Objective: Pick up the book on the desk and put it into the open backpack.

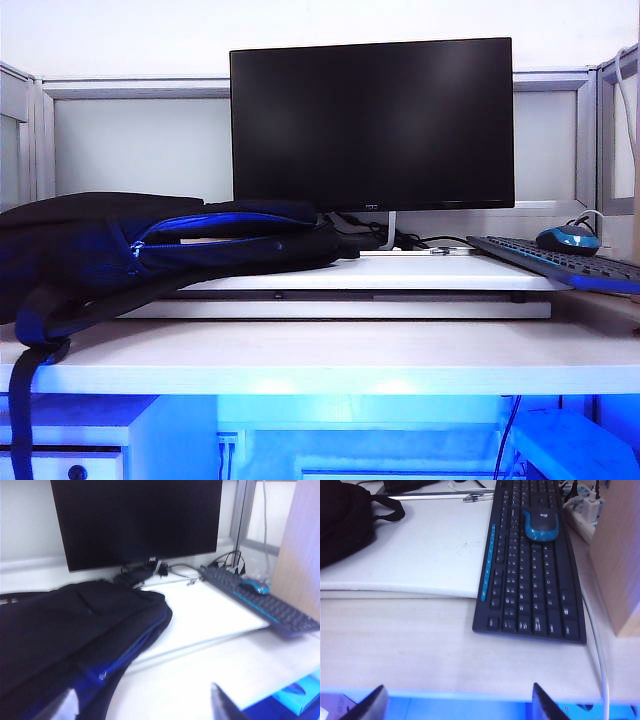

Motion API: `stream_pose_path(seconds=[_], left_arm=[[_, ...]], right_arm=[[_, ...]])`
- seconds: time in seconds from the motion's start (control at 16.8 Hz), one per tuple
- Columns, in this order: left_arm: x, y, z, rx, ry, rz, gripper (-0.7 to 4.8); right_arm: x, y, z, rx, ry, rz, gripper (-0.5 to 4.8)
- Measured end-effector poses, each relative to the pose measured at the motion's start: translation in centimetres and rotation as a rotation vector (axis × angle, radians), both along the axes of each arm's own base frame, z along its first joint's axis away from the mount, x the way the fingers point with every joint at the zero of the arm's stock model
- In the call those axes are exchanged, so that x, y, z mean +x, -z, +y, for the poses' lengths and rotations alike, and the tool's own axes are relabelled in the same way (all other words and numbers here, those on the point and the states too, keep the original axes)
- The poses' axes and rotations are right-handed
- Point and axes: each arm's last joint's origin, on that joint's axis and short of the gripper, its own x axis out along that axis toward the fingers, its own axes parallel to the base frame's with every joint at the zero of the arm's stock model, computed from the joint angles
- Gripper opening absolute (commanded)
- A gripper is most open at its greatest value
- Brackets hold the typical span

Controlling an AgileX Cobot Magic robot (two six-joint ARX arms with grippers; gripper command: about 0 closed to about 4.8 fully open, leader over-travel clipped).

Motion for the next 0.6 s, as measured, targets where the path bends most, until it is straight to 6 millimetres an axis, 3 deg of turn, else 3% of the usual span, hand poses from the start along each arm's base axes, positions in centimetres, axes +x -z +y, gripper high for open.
stream_pose_path(seconds=[0.36,0.54,0.6], left_arm=[[-0.5,3.5,0.0,-0.056,0.000,0.043,3.62],[-0.8,5.7,0.0,-0.078,0.013,0.055,3.59],[-0.8,5.9,0.0,-0.089,0.010,0.070,3.33]], right_arm=[[-1.3,3.1,-0.3,0.019,0.008,0.001,3.66],[-1.4,4.9,-0.4,0.022,0.011,0.006,3.32],[-1.4,5.1,-0.4,0.023,0.012,0.005,3.32]])
